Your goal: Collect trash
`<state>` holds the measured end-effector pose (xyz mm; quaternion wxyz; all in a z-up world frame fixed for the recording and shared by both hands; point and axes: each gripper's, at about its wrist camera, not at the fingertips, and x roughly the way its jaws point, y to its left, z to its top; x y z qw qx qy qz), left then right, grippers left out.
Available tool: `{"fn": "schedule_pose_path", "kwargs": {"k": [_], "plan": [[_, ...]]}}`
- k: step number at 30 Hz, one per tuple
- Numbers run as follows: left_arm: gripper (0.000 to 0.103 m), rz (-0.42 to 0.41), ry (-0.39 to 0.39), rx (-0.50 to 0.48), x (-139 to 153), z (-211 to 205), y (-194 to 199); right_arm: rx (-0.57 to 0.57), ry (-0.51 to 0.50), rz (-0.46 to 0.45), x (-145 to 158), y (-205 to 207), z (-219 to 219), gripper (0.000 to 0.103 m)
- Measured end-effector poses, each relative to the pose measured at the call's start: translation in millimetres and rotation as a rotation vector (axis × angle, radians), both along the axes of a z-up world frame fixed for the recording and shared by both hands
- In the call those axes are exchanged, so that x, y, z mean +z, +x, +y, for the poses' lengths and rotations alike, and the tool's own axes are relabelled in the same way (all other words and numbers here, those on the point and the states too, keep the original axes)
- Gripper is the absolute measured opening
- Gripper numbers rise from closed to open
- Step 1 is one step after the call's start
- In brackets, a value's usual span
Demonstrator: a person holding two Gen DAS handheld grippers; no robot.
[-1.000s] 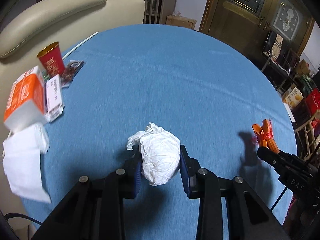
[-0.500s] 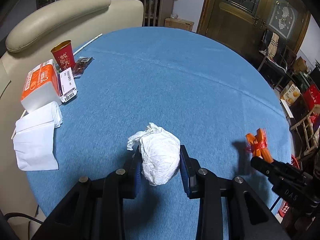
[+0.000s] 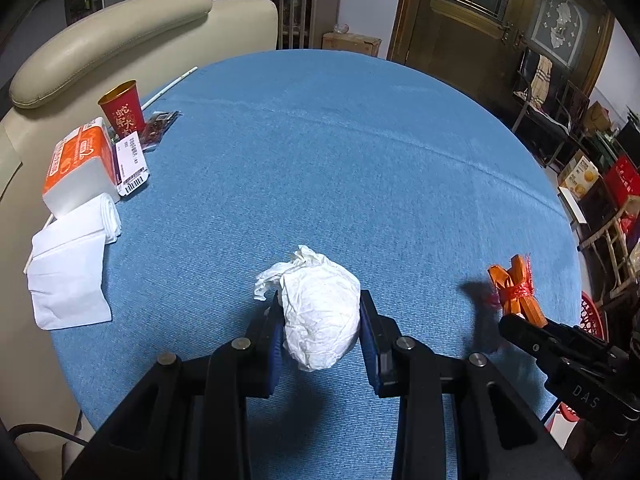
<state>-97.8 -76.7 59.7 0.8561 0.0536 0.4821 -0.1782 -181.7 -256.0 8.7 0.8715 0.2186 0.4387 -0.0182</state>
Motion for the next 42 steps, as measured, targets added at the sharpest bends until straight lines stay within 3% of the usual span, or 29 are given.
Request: {"fn": "schedule_pose_path", "kwargs": {"k": [42], "plan": [[0.035, -0.015, 0.020, -0.071, 4.6, -29.9, -20.5, -0.024, 0.047, -0.081, 27.4, -36.3, -16.3, 0.037]]}}
